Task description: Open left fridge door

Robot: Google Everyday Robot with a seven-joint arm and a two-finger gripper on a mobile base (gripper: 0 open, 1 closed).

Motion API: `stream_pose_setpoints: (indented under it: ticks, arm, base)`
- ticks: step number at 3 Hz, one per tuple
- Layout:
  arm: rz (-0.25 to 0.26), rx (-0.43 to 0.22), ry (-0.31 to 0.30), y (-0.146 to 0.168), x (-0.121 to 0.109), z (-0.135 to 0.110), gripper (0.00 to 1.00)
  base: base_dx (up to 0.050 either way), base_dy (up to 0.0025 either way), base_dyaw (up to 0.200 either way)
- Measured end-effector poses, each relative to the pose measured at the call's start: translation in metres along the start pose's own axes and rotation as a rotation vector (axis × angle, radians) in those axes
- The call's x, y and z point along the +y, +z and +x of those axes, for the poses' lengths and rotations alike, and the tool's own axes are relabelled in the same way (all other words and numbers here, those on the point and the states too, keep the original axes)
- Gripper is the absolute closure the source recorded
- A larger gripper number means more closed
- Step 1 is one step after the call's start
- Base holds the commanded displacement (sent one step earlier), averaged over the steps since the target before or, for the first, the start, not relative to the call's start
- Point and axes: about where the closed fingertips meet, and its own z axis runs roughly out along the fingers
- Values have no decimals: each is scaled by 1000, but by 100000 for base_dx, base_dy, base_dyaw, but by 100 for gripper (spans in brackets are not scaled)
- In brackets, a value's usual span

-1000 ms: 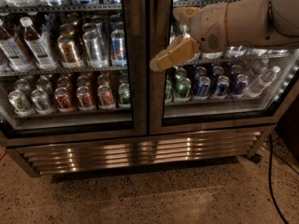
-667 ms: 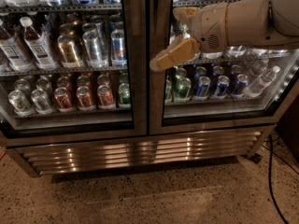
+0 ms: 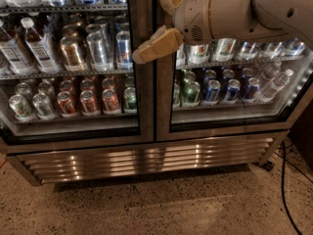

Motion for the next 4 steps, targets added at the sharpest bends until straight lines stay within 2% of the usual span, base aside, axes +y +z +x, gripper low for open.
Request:
stream_pose_setpoints:
  ticks: [2, 4]
  arm:
    - [-49, -33, 21, 30, 13, -18, 0]
    - [-157, -76, 18, 45, 18, -23, 0]
  base:
    - [0, 0, 0]
    - [0, 0, 0]
